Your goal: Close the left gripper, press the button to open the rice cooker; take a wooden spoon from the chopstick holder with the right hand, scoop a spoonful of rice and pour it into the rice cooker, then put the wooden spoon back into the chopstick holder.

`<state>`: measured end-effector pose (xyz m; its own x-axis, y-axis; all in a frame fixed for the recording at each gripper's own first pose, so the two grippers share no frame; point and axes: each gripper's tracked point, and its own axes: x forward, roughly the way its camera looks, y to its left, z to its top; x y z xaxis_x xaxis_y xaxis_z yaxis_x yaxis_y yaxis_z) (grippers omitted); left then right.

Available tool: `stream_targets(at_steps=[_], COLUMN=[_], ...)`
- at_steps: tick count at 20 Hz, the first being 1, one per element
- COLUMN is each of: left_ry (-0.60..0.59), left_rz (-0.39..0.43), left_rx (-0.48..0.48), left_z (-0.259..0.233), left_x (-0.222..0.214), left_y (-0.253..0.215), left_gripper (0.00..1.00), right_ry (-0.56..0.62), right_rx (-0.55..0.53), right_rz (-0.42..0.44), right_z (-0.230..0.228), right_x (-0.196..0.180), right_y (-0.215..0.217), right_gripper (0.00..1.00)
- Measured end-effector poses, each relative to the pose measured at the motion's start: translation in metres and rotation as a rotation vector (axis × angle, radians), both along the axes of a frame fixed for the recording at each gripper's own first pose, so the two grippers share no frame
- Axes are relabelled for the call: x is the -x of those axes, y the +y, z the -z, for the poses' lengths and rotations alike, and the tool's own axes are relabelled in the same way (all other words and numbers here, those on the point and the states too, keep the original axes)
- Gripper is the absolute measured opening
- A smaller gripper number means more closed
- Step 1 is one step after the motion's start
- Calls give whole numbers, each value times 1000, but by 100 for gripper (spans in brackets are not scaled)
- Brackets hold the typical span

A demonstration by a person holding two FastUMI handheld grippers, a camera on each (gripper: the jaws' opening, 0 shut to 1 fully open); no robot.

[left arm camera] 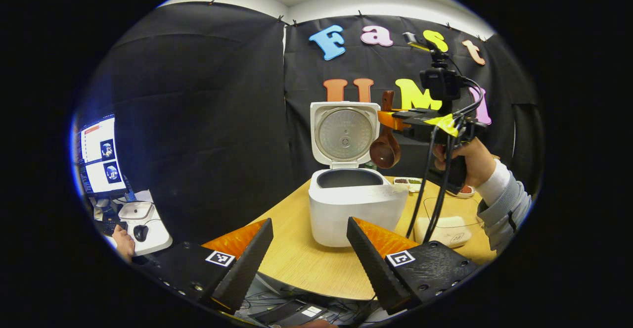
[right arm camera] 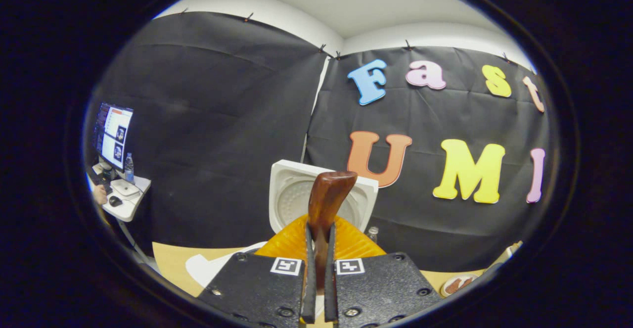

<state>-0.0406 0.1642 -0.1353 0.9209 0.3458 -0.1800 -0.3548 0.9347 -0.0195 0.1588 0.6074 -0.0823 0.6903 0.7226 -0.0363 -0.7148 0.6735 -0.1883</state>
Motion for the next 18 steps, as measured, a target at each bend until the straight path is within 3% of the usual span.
stream_targets(at_steps=[11, 18], left_ry=[-98, -158], left_rz=[108, 148], left_rx=[40, 29], left_z=[-33, -48], left_x=[-57, -84], left_y=[-38, -69], left_gripper=[96, 96], right_ry=[92, 75], right_rx=[-142, -193], right_rz=[177, 378], right_z=[-34, -33], right_x=[24, 13], right_y=[-169, -288], right_gripper=[12, 13])
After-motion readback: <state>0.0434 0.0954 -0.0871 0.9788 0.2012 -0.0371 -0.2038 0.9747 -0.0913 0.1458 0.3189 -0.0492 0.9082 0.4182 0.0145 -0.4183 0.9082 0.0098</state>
